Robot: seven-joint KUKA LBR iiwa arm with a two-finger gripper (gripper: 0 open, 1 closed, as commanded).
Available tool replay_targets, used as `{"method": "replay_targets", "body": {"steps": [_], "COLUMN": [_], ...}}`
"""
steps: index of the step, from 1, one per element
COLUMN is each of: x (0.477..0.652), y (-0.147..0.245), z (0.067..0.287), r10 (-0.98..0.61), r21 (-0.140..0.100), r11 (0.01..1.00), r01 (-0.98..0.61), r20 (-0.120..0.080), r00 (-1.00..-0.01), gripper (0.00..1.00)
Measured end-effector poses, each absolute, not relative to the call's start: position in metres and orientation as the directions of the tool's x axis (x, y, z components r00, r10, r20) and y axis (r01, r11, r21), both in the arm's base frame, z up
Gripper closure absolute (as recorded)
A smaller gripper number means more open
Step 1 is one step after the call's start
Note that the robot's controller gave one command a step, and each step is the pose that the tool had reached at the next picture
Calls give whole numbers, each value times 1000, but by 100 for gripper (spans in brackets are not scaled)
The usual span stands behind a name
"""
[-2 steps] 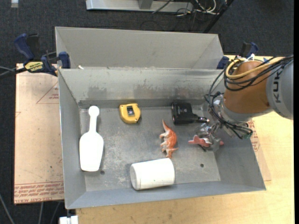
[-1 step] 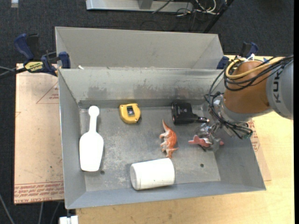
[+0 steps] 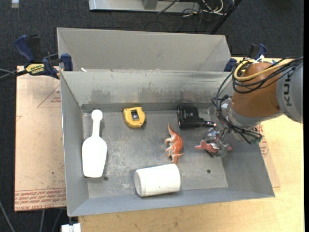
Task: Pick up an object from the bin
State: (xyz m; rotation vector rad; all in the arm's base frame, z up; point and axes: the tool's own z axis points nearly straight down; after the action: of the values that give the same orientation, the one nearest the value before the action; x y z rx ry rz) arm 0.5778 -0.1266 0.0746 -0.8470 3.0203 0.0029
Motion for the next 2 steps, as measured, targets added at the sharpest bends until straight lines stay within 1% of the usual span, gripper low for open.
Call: {"method": "replay_targets", "body": {"steps": [1,2], "x": [576,578], "y": [-126,-126], "z": [96,119], "r10": [-519,-518], "r21": [5,0], "r11": [855,855], "r01": [-519,-518], "r20": [-1,-7], "r00": [-855,-855], "gripper": [100,100]}}
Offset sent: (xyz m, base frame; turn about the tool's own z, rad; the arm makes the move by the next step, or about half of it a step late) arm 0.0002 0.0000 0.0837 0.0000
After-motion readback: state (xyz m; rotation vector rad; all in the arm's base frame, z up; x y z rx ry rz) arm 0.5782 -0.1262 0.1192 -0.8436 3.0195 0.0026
